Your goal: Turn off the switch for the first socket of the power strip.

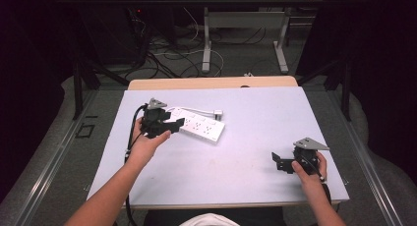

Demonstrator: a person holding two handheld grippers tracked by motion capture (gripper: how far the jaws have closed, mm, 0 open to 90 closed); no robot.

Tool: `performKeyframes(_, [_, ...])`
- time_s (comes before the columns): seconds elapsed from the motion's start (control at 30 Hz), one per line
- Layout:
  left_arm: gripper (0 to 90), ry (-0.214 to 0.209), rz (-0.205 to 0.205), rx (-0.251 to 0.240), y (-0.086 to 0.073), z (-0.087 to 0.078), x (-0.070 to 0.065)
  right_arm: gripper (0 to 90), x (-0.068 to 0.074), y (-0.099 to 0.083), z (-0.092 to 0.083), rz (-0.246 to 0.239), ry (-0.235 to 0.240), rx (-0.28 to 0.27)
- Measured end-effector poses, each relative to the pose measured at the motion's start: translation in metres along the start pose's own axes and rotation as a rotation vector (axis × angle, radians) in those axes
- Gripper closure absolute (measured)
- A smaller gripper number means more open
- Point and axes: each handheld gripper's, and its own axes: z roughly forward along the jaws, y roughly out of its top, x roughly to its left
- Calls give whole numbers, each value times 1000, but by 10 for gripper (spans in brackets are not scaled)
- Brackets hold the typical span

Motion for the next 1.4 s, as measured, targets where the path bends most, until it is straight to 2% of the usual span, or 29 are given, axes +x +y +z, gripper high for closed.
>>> performKeyframes(0.17, [406, -2, -3, 20, 5, 3, -2, 0, 0, 0, 0, 0, 2, -1])
performKeyframes(0.23, [409, -2, -17, 32, 6, 5, -3, 0, 0, 0, 0, 0, 2, -1])
performKeyframes(0.47, [411, -7, -27, 43, 13, 13, -3, 0, -1, 0, 0, -7, 0, 3])
performKeyframes(0.9, [448, 8, -45, 15, 26, 27, -1, 0, -1, 0, 0, -6, 6, 0])
performKeyframes(0.97, [473, 20, -53, 9, 27, 29, 0, 0, -1, 0, 1, -10, 6, 1])
performKeyframes(1.03, [487, 18, -75, 0, 30, 30, 3, 0, -1, 0, 0, -11, 5, 3])
performKeyframes(1.13, [500, 18, -83, -8, 32, 31, 3, 0, -1, 0, 1, -13, 9, 1])
performKeyframes(1.4, [528, 15, -65, -10, 40, 37, 3, 0, -1, -1, 1, -17, 10, 1])
